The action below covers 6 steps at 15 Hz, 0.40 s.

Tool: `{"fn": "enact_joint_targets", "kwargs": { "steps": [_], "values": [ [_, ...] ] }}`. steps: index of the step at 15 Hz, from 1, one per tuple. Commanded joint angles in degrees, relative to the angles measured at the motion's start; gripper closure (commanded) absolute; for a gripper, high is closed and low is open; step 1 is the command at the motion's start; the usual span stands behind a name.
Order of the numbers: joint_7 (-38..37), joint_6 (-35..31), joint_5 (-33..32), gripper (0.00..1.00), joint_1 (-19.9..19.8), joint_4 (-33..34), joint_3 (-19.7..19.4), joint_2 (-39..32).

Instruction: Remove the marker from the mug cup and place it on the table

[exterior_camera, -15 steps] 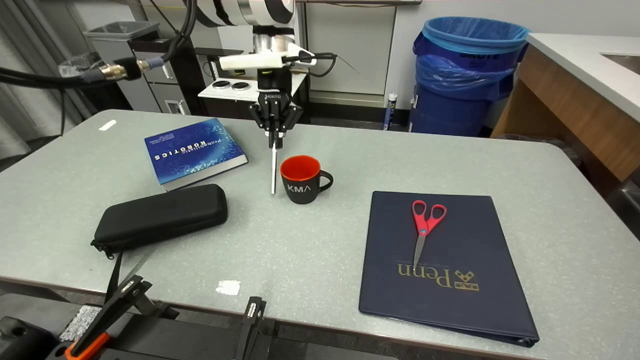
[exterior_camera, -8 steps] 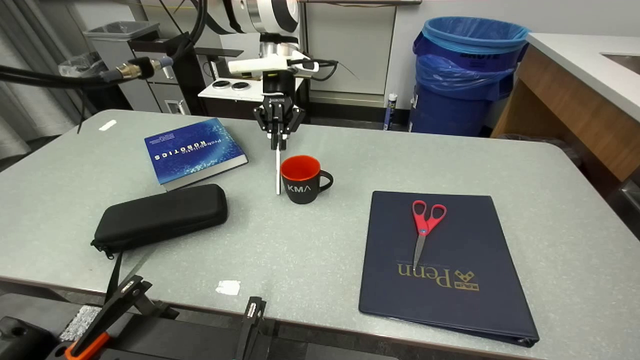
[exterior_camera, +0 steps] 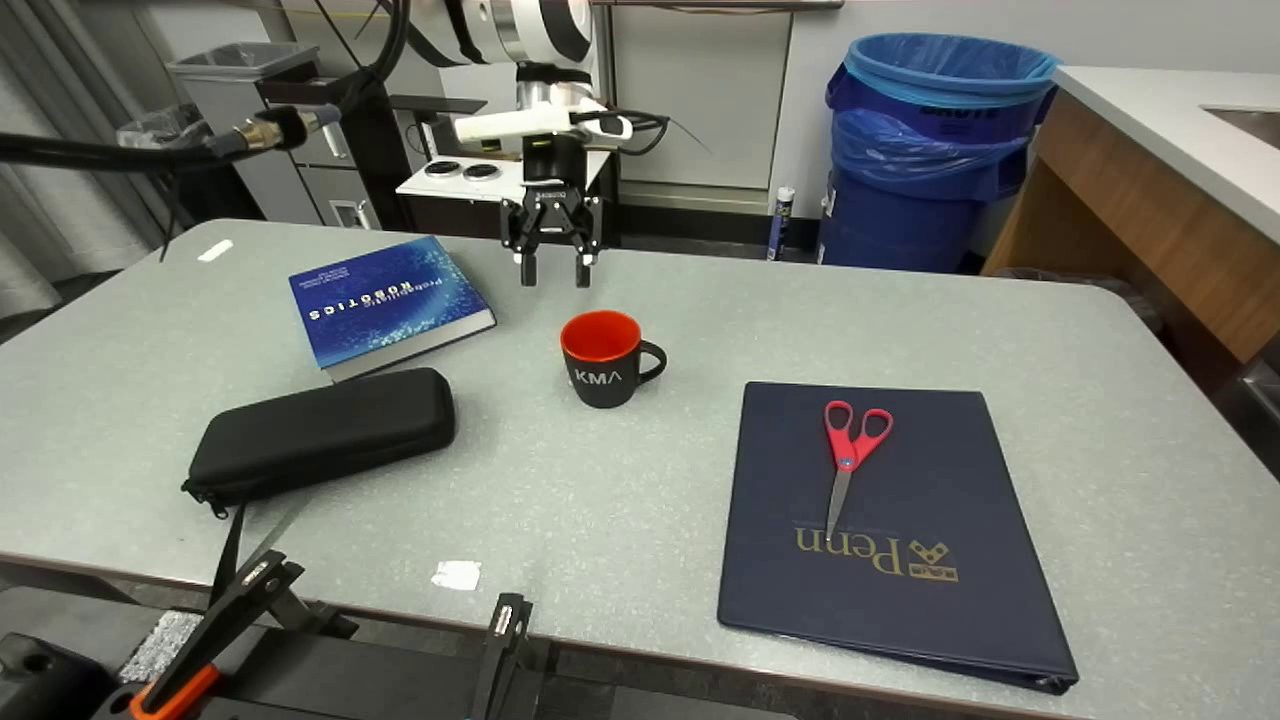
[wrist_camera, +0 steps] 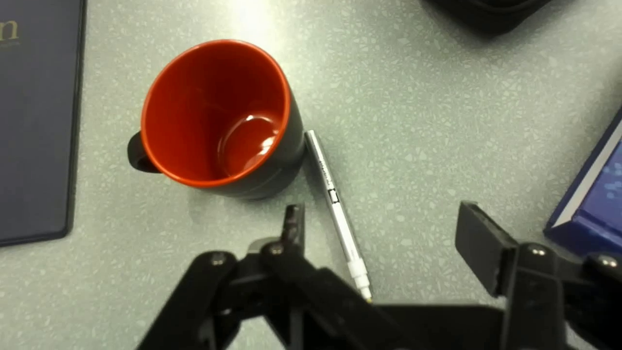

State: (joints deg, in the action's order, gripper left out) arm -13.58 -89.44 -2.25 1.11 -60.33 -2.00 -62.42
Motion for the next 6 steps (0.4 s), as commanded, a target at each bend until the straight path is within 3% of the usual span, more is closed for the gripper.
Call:
{"fn": "enact_joint_targets", "kwargs": {
  "steps": [1,2,3,6],
  "values": [
    [-0.7,4.4,0.3,0.0,0.7,6.8,-0.7,-3.5],
    [-0.6,5.4,0.2,0.0,0.8,7.6,-0.8,-3.7],
    [-0.1,1.3,0.0,0.0,0.2,2.2,0.0,-1.0],
    [-0.1,1.4,0.0,0.0,0.2,2.1,0.0,-1.1]
  ]
}}
